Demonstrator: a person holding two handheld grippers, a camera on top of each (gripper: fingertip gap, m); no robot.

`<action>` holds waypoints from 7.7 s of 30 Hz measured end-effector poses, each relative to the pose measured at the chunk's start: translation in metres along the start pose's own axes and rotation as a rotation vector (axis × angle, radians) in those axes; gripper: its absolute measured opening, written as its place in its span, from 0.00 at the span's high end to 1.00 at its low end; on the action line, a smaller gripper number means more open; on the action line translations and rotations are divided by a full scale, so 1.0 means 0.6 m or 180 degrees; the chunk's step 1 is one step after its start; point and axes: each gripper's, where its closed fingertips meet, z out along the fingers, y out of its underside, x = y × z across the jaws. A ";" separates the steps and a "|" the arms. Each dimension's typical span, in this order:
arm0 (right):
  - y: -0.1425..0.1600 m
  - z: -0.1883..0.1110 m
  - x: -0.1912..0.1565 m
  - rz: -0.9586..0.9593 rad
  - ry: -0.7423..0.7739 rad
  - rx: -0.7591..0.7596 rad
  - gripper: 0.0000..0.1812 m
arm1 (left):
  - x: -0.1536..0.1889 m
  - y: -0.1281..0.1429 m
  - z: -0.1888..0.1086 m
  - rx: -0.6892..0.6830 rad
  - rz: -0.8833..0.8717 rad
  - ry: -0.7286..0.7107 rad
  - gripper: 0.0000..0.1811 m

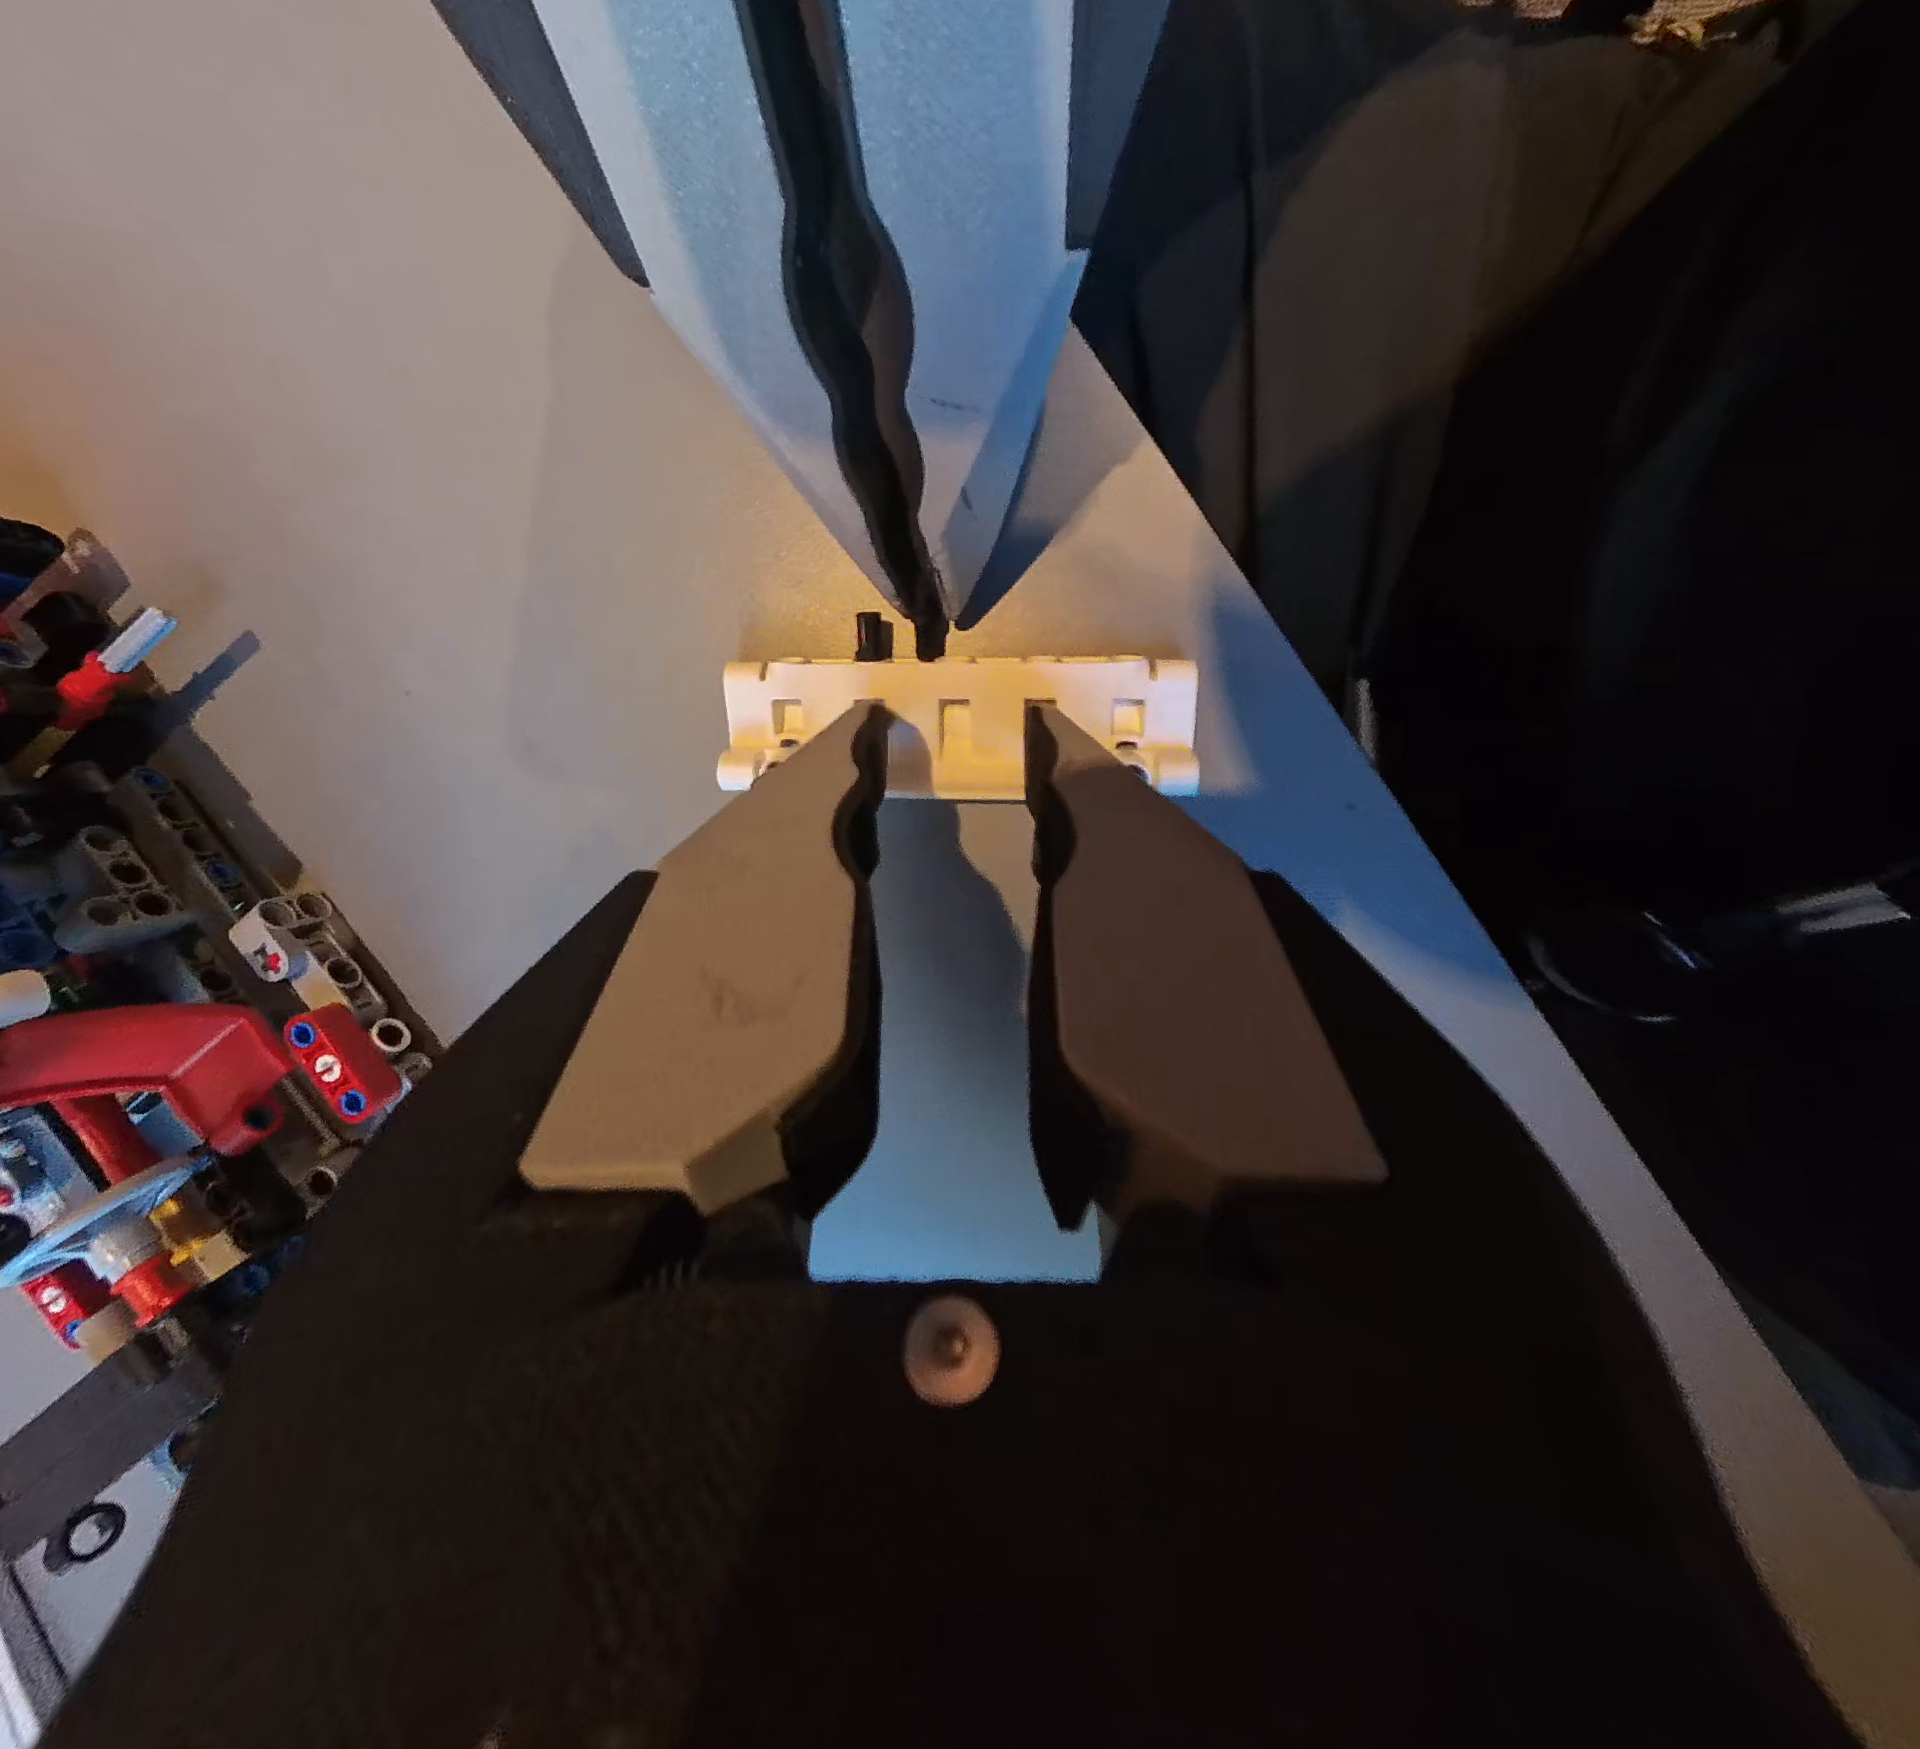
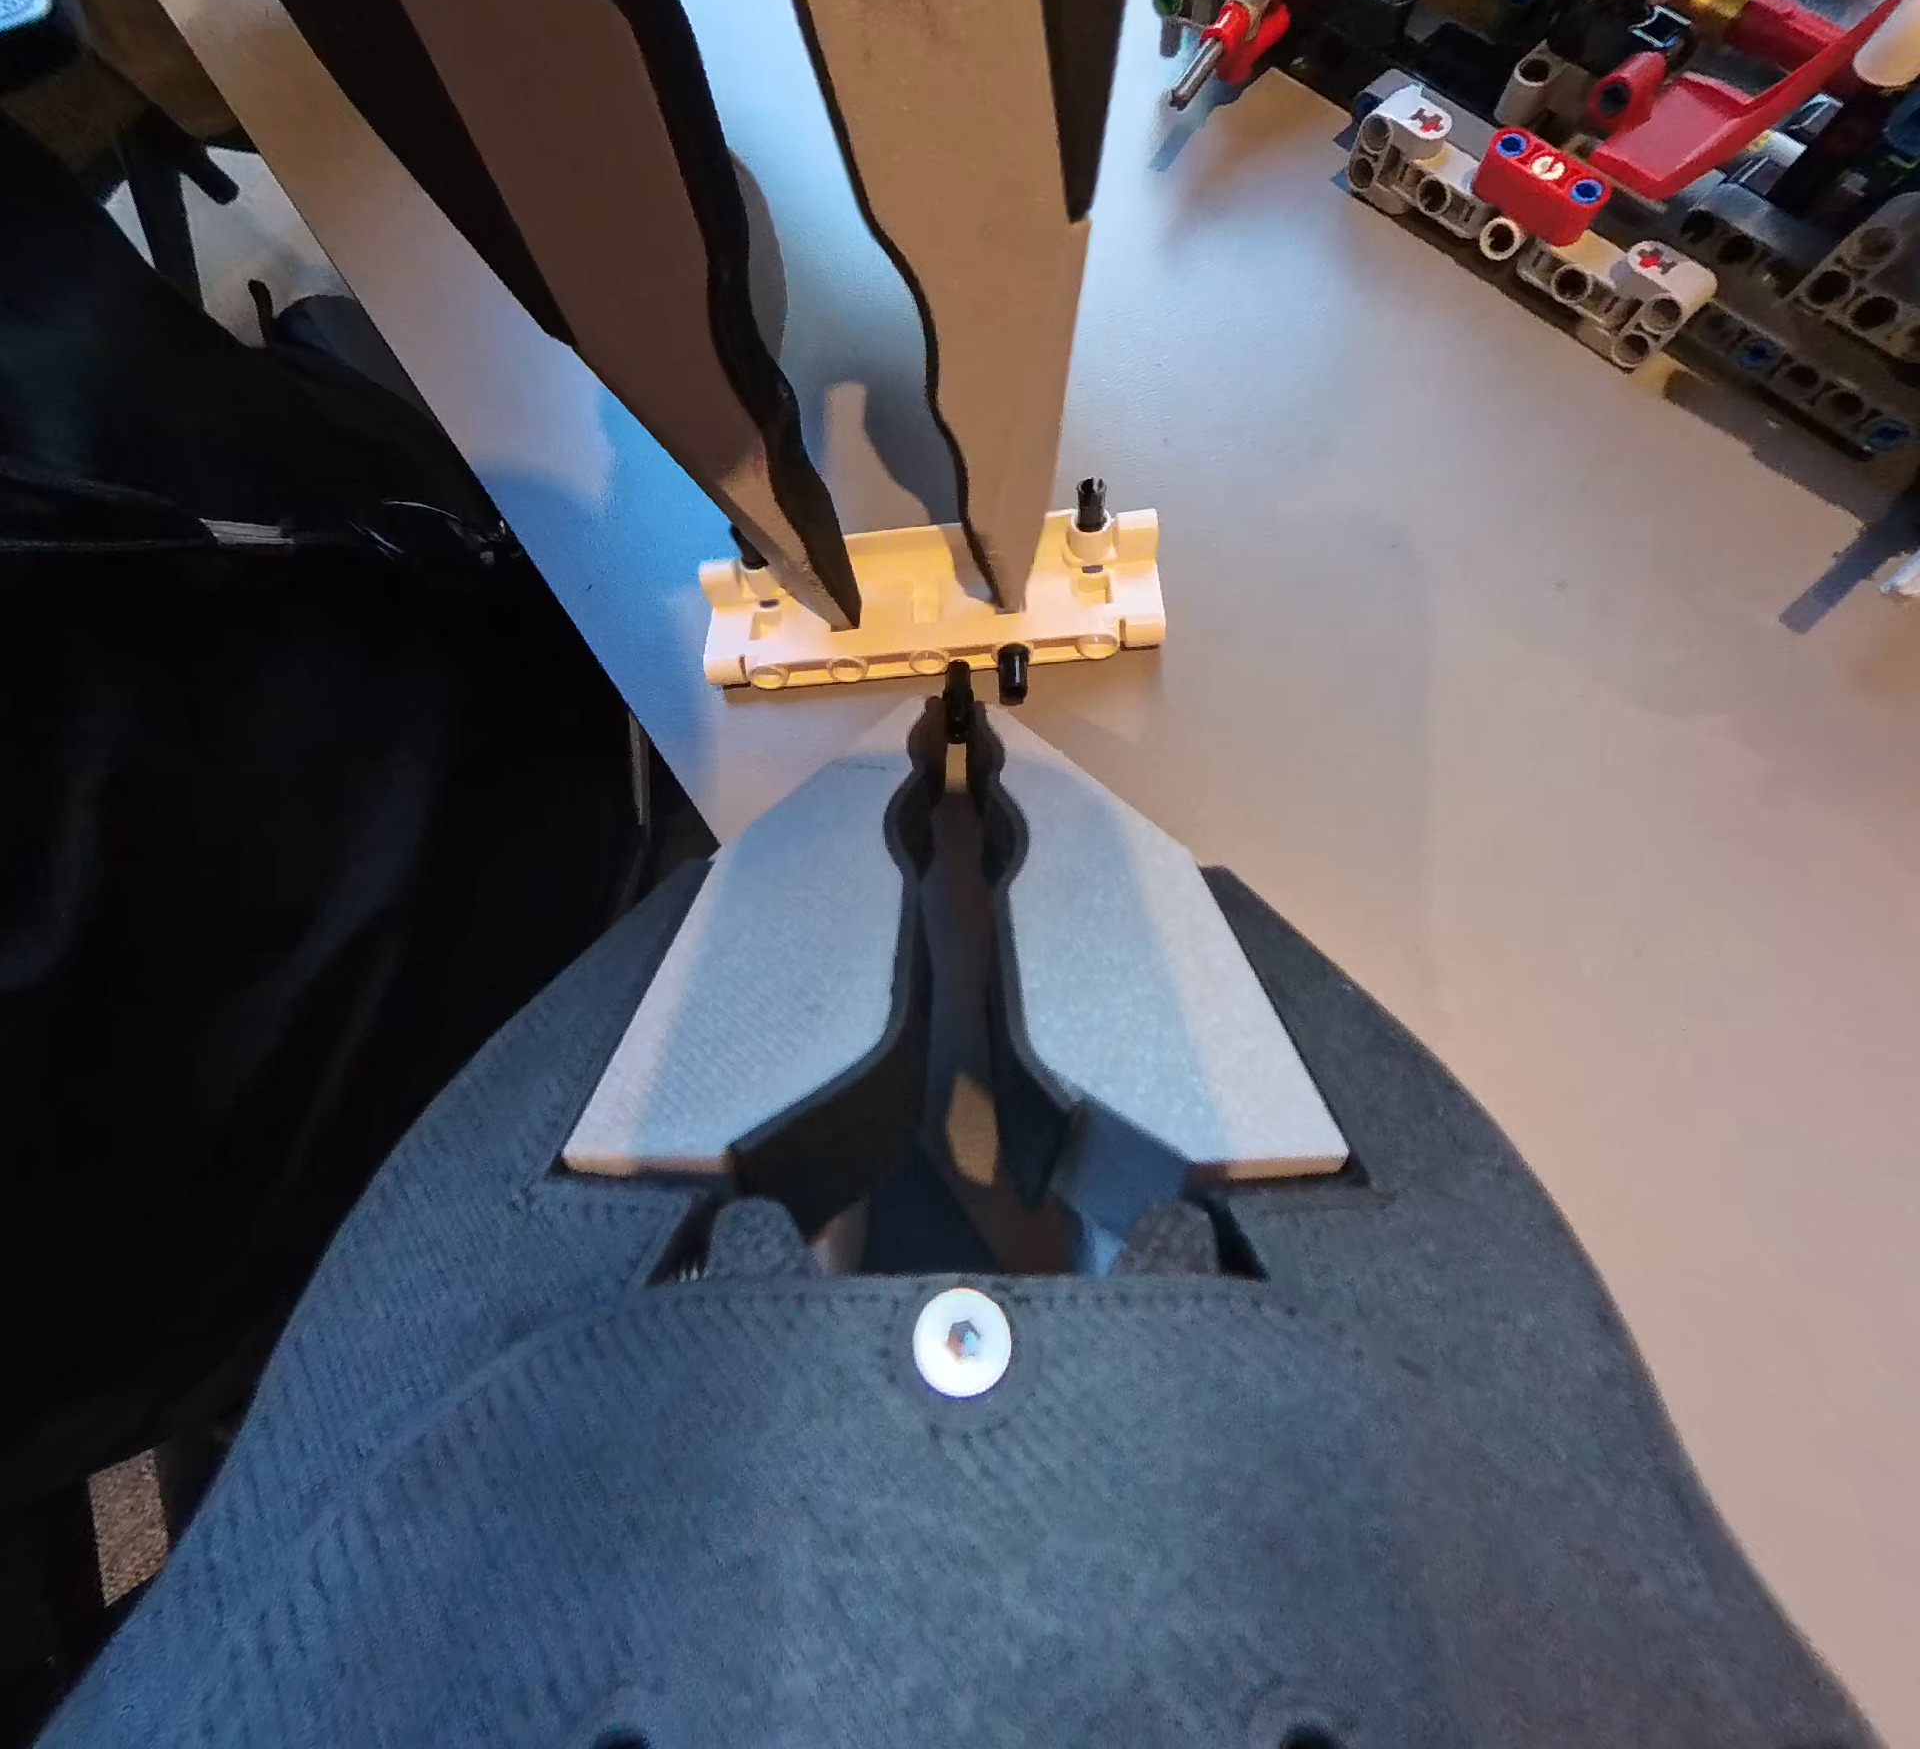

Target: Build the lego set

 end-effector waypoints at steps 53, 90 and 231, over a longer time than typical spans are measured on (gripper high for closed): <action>0.000 -0.004 -0.037 -0.0112 0.0594 0.0182 0.99 | 0.002 -0.005 0.003 0.0404 -0.0038 -0.0049 0.87; 0.000 0.005 -0.021 -0.0013 0.0693 -0.0024 0.99 | 0.001 -0.014 0.002 0.0649 -0.0146 -0.0276 1.00; -0.186 -0.081 0.262 0.0116 0.1472 0.1982 0.82 | -0.047 0.071 -0.182 0.2405 -0.1633 -0.1502 0.87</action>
